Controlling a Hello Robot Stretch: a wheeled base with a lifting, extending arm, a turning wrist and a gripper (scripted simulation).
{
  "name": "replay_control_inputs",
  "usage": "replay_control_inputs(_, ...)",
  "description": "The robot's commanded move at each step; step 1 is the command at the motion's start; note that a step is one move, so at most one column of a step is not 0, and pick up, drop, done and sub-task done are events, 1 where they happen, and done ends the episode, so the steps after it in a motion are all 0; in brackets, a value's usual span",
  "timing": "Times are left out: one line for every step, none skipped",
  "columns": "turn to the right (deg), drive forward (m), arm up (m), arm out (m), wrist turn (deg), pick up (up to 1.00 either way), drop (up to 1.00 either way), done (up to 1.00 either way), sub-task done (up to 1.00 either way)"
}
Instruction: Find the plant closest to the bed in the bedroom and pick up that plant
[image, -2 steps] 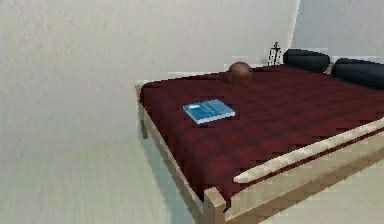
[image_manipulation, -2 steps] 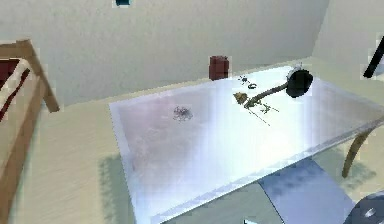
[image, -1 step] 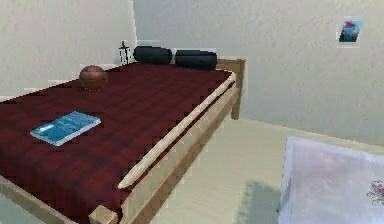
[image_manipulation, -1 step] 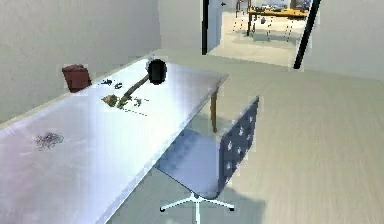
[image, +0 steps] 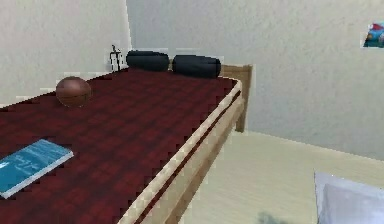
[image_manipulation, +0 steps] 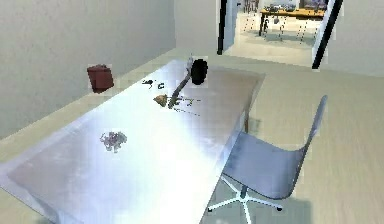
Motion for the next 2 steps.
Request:
replay_control_inputs(3.0,0.00,0.00,0.00,0.0,0.00,0.00,0.00,0.00)
replay_control_inputs(0.0,0.40,0.00,0.00,0.0,0.00,0.00,0.00,0.00)
